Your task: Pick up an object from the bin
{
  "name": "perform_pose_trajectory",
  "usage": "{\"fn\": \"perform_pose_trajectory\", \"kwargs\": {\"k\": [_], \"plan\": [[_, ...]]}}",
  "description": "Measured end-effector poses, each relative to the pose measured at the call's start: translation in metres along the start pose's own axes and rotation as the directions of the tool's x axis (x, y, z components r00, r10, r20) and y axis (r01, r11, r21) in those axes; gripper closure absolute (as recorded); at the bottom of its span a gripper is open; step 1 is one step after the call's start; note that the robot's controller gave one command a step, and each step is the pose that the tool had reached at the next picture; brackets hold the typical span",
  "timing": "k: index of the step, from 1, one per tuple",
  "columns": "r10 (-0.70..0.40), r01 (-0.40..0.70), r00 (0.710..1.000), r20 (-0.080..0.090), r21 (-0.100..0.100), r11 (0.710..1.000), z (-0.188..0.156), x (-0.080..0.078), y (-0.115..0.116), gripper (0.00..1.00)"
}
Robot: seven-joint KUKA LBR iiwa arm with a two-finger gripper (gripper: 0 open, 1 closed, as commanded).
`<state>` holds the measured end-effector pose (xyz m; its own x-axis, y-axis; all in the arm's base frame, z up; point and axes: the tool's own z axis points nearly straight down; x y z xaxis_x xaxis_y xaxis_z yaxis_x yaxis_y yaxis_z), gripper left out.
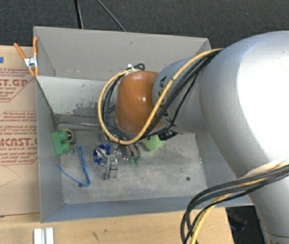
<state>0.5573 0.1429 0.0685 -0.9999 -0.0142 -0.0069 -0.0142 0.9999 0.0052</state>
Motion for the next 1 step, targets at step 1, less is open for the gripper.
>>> {"fn": "perform_pose_trajectory", "kwargs": {"k": [1], "plan": [[0.001,-0.001,1.000,0.002,-0.002,1.000,-0.0006,-0.0006,0.0005,0.00]]}}
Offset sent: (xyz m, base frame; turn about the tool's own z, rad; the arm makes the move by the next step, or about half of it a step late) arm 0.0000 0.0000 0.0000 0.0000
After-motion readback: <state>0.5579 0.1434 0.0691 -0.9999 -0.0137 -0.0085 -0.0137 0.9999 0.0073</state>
